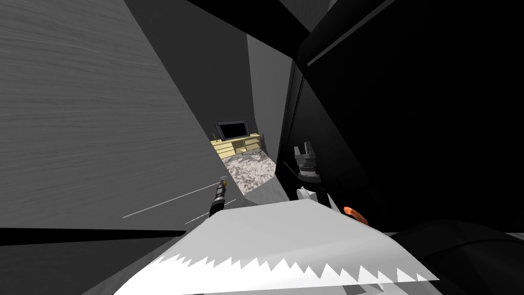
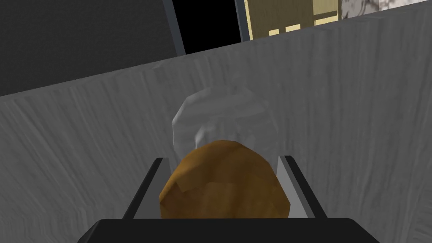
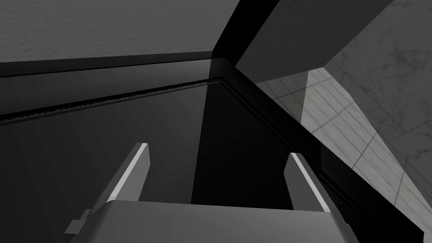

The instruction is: Pull the door open

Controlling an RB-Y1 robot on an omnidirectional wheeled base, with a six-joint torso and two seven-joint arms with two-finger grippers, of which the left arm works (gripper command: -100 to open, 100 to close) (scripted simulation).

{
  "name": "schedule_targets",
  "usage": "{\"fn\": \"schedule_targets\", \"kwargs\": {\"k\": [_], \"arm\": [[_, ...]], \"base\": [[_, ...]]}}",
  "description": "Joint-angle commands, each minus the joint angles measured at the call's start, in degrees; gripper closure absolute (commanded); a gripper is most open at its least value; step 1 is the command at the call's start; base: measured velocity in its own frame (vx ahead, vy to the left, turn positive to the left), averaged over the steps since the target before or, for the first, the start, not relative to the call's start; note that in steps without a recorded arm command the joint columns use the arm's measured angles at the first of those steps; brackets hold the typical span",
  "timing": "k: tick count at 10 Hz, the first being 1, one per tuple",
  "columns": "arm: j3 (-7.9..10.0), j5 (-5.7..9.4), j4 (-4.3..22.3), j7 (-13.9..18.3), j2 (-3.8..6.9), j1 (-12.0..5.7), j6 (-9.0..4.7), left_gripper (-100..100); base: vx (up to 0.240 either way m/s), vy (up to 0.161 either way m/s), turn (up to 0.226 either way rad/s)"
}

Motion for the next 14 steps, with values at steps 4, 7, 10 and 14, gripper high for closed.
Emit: {"fn": "schedule_targets", "kwargs": {"k": [4, 7, 10, 14], "arm": [[-1.42, 1.97, 0.15, 6.34, 0.18, -0.57, -0.12, 100], [-2.35, 3.6, 0.65, 10.99, 0.53, -1.02, -0.18, 100], [-3.27, 5.24, 1.15, 14.9, 0.88, -1.47, -0.24, 100], [-4.2, 6.87, 1.65, 20.49, 1.23, -1.92, -0.31, 100]], "base": [[-0.046, 0.008, -0.044], [-0.034, 0.006, -0.034], [-0.044, 0.008, -0.049], [-0.038, 0.007, -0.03]]}}
